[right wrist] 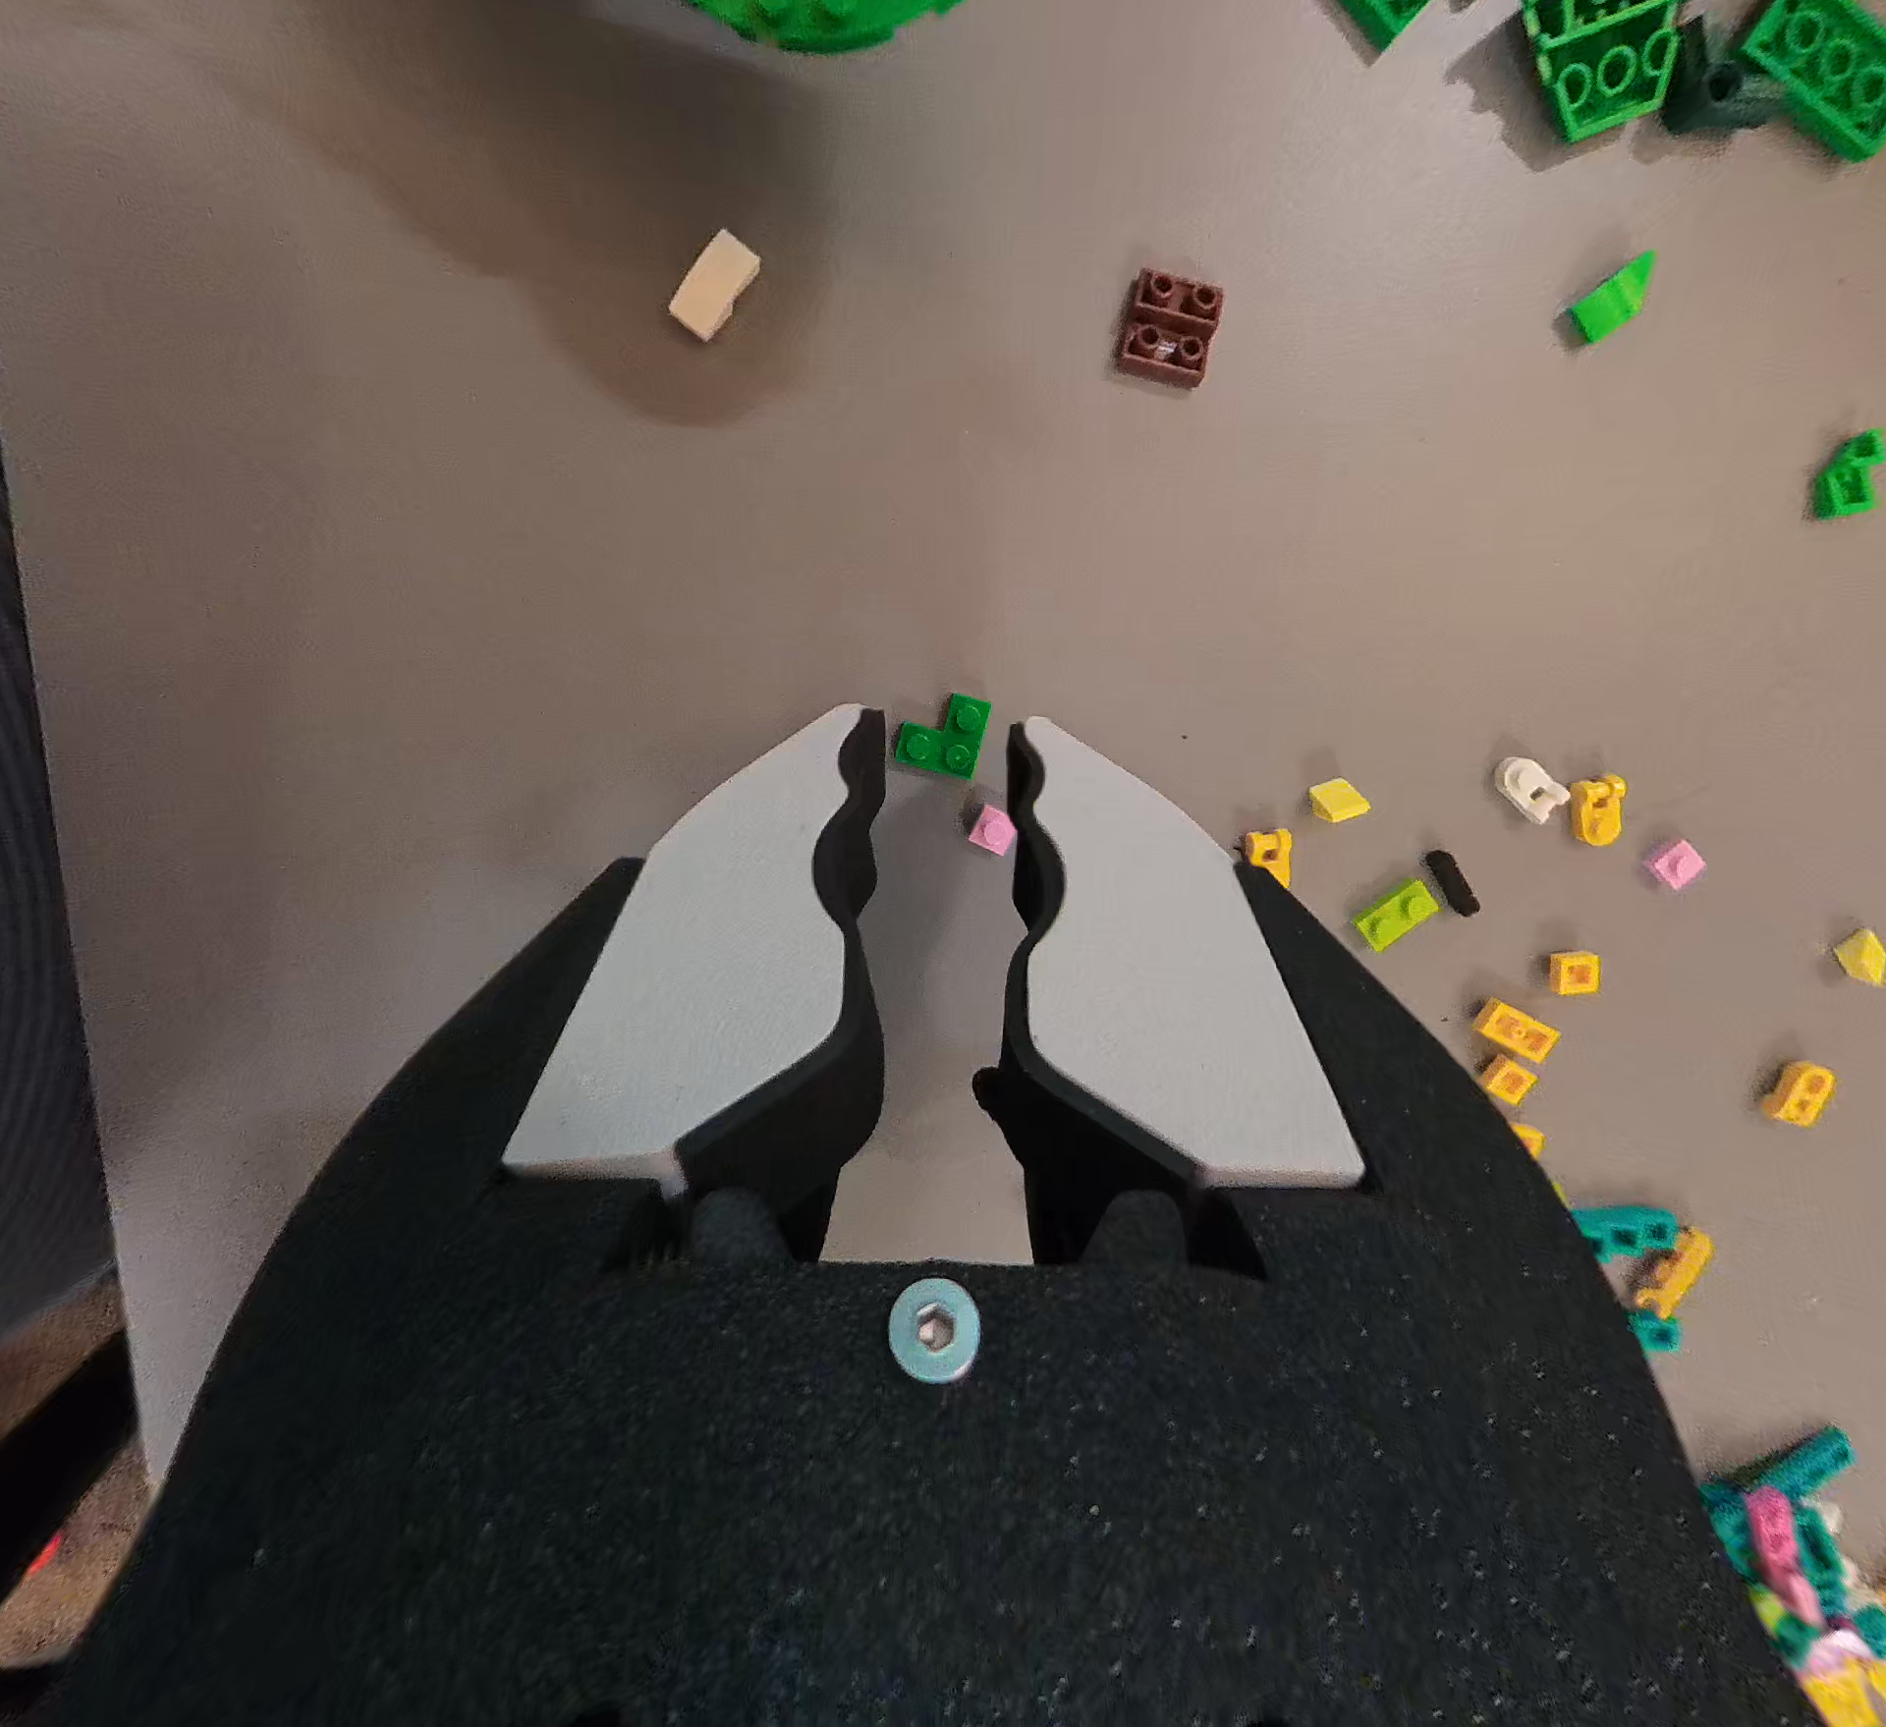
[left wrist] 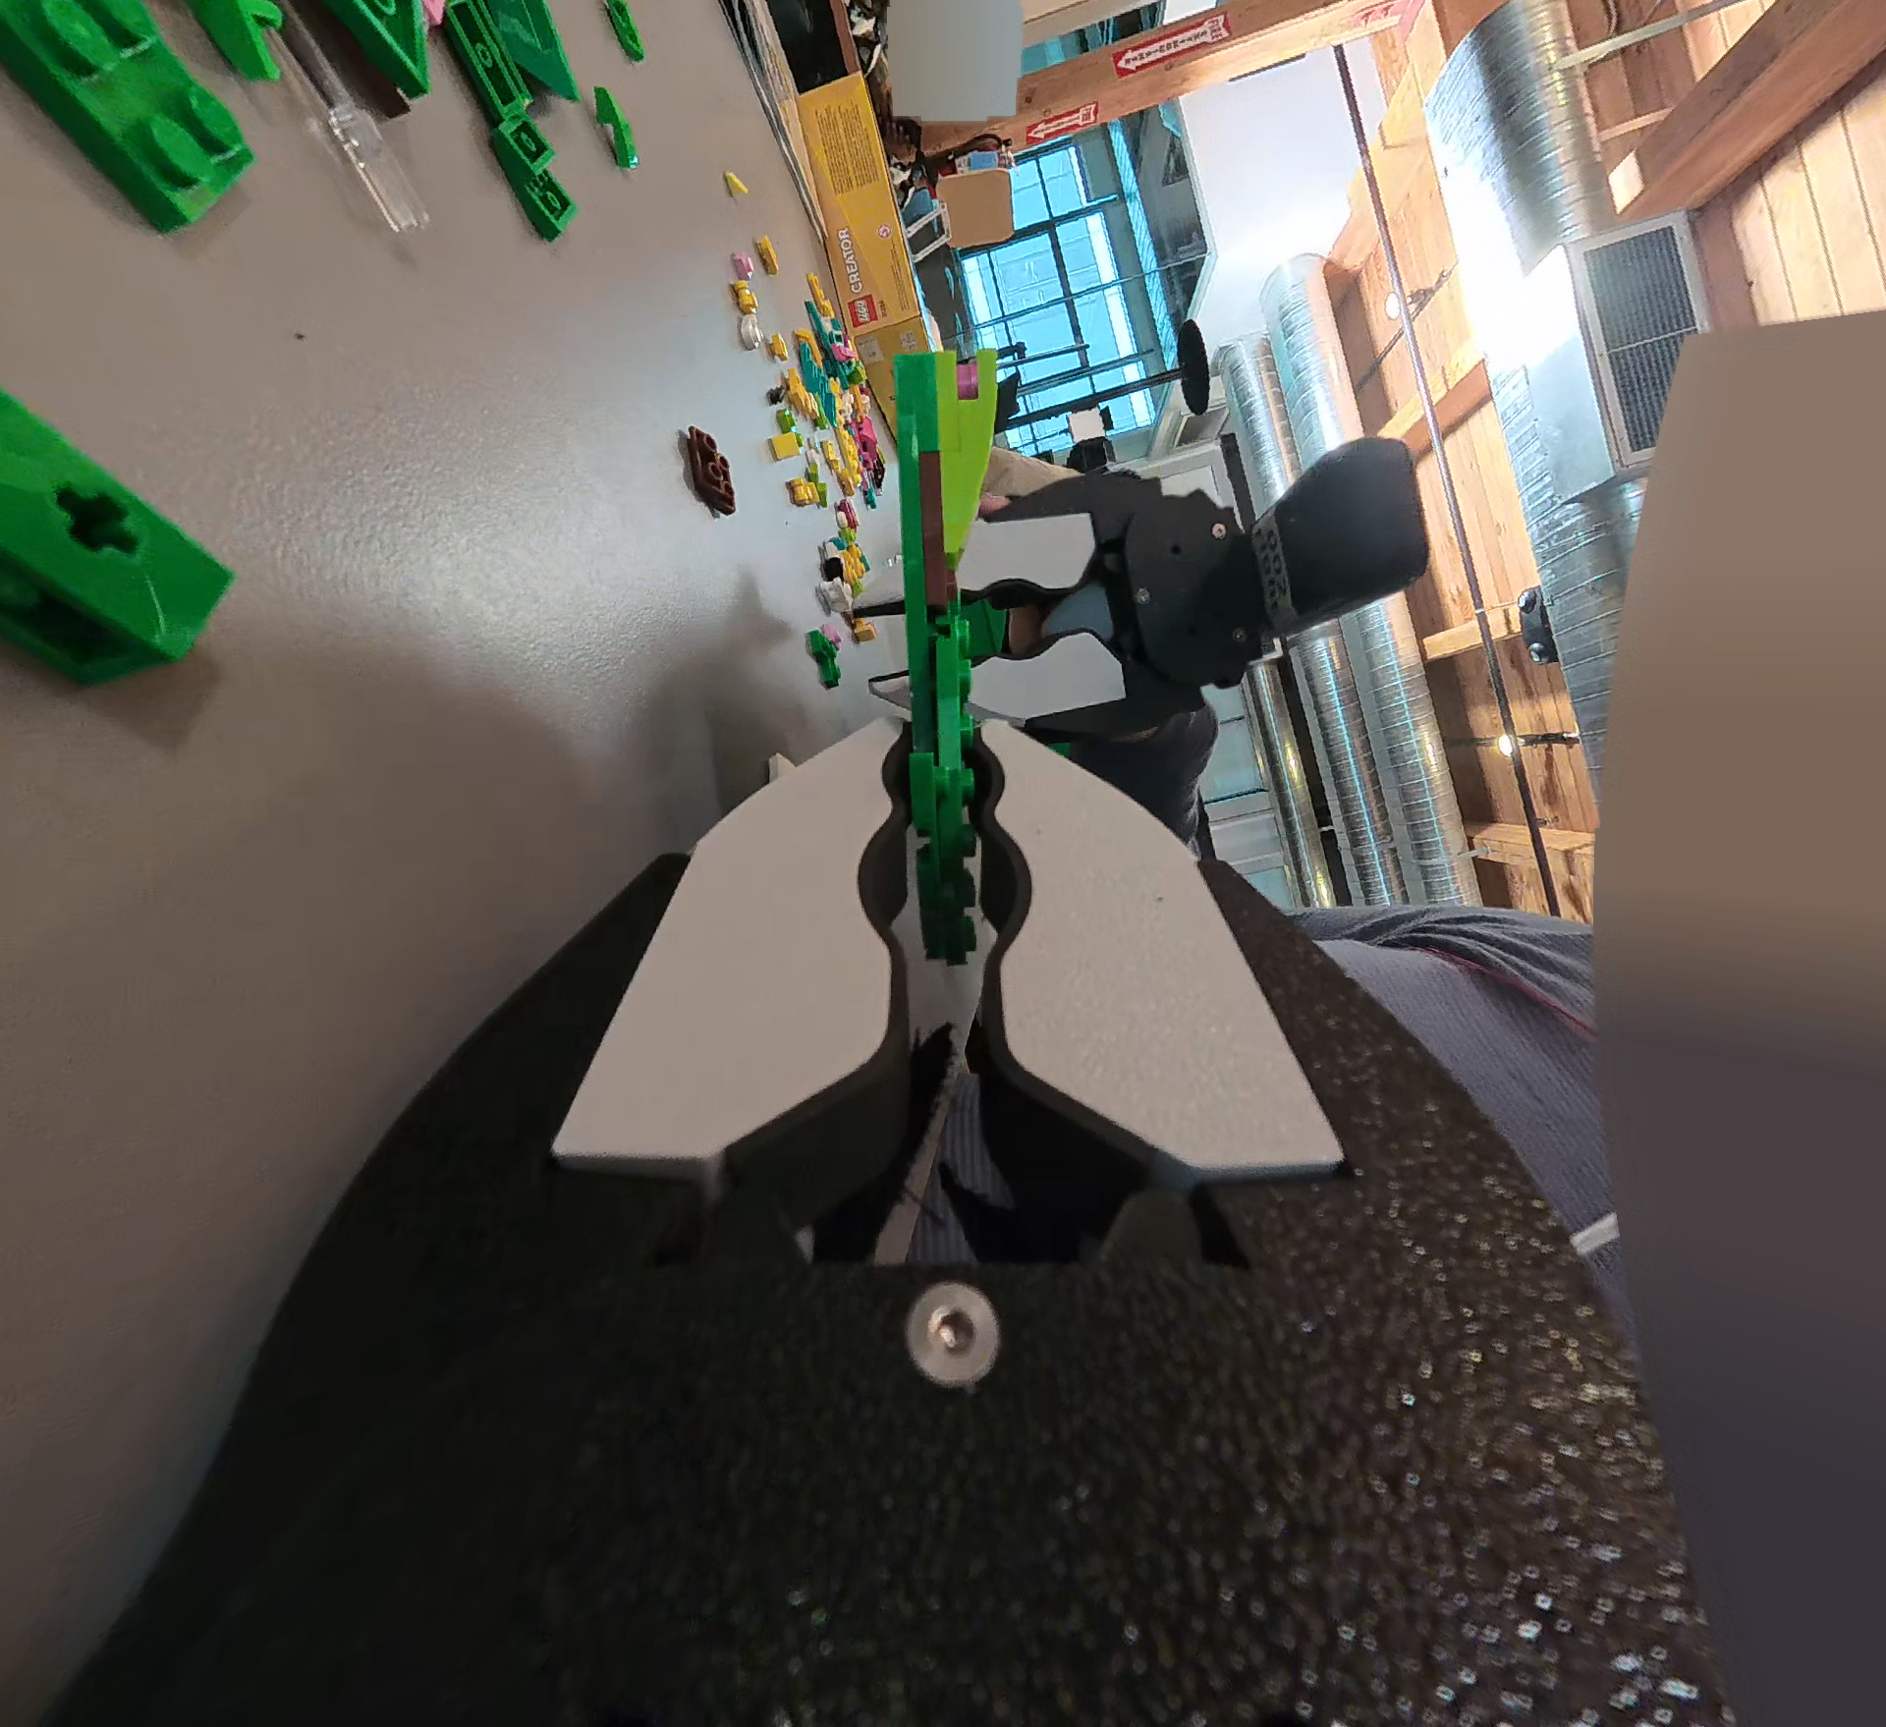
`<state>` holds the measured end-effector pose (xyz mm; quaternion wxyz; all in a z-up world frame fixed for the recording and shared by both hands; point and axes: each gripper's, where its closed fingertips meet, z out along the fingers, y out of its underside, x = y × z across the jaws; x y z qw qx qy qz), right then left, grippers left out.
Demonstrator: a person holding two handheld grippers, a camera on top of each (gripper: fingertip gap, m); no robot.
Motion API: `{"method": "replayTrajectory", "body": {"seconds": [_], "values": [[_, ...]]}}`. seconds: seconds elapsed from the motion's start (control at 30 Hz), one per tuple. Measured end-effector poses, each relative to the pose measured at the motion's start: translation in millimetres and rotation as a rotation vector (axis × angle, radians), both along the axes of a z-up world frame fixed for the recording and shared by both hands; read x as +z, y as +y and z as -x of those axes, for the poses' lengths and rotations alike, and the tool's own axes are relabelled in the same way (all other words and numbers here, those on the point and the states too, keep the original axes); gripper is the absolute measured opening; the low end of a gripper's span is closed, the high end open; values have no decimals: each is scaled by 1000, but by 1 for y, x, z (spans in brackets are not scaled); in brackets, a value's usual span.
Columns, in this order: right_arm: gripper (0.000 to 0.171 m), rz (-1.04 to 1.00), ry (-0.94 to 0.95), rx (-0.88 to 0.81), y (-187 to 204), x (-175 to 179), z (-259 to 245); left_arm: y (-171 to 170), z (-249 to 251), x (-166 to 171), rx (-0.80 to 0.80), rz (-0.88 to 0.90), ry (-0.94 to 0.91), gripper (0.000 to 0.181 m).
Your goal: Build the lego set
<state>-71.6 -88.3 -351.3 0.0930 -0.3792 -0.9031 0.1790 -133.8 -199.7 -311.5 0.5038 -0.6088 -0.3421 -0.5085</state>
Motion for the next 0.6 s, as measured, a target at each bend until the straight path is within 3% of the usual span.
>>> {"method": "replayTrajectory", "body": {"seconds": [0.23, 0.6], "values": [[7, 83, -45, -47, -1, 1, -17, 0, 0, 1, 0, -7, -9, 8], [12, 88, -88, -59, 7, -13, -23, 0, 0, 1, -2, -9, -11, 8]]}}
